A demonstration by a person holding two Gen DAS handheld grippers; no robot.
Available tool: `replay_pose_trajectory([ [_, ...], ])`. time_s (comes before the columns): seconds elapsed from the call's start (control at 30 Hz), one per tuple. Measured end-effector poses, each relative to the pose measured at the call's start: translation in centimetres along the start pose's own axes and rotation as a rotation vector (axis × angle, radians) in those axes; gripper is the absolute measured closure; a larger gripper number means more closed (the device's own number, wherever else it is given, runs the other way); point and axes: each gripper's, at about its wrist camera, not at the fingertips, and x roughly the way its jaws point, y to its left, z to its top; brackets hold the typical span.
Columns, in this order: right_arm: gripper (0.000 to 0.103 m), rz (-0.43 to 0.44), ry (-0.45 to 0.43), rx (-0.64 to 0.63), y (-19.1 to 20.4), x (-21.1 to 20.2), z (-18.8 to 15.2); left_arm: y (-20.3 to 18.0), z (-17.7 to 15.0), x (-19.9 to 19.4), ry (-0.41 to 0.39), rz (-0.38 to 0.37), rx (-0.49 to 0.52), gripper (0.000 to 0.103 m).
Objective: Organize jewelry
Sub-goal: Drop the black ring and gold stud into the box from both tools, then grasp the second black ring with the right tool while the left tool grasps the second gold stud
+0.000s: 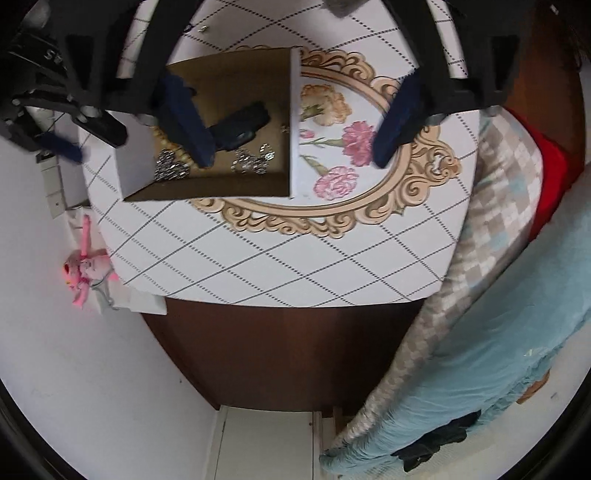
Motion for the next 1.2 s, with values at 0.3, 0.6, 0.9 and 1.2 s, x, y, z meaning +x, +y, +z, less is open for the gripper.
replay_pose_trajectory([
  [0.3, 0.0, -0.097, -0.032, -0.017, -0.1, -1.1, -1.2, 0.3, -1.9, -0.8, -0.033, 0.053, -0.001, 0.0],
  [0.6, 0.0, -0.046, -0.125, 0.003, 0.5, -5.3, -4.8, 0.4, -5.3, -4.2, -0.074, 0.074, -0.03, 0.0],
  [0.9, 0.027, 0.039, -0.014, 0.02, 1.5, 0.2, -12.8, 0.8, -14.5, -0.1, 0.075, 0.18, -0.003, 0.0],
  [1.2, 0.052, 0.046, 0.009, -0.048, 4.1, 3.4, -15.7, 3.0, -18.0, 2.9, 0.147, 0.197, -0.046, 0.0],
])
